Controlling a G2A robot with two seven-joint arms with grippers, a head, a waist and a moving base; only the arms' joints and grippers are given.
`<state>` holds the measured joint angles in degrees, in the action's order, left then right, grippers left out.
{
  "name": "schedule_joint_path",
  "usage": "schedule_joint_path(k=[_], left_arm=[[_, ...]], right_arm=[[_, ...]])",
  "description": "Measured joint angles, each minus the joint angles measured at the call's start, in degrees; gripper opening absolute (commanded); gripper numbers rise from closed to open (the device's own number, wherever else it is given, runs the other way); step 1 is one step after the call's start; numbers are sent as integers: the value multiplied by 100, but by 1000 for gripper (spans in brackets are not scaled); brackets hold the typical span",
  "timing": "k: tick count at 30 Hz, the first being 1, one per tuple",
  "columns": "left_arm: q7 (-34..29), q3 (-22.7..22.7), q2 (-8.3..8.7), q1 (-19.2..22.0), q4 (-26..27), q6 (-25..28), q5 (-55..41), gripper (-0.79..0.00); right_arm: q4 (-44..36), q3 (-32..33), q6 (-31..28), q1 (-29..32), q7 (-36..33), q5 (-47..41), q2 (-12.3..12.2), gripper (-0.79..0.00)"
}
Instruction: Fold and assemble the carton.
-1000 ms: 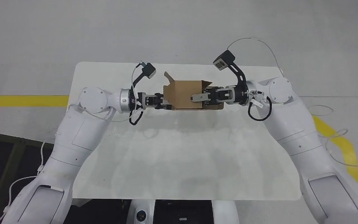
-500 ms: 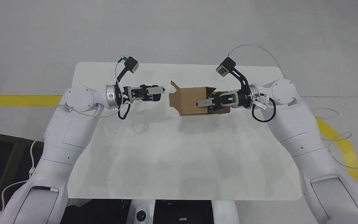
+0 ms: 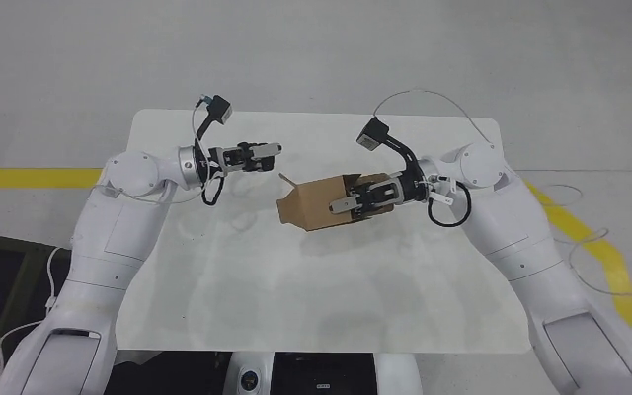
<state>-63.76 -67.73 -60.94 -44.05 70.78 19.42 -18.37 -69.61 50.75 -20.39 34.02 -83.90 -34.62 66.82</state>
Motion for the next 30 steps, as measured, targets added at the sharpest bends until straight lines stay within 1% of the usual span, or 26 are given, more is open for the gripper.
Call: schedule_joint_path(k=[8,18,24,30], left_arm=[[-251,251,-45,51,-2,-42,-94,0],[-454,371,-57,13,153,-41,-188,0],[-487,463,-68,-25,231,-72,-179,0],[-470,557,-93,53,227,-87,-165,0]], right_arm=[[75,-31,-124,-48,125,-103,16,-785],[548,165,-357,-65,358,-248,16,-785],[551,188,-371,-64,373,-291,35,-785],[458,154,-361,-61,363,-305,65,-785]])
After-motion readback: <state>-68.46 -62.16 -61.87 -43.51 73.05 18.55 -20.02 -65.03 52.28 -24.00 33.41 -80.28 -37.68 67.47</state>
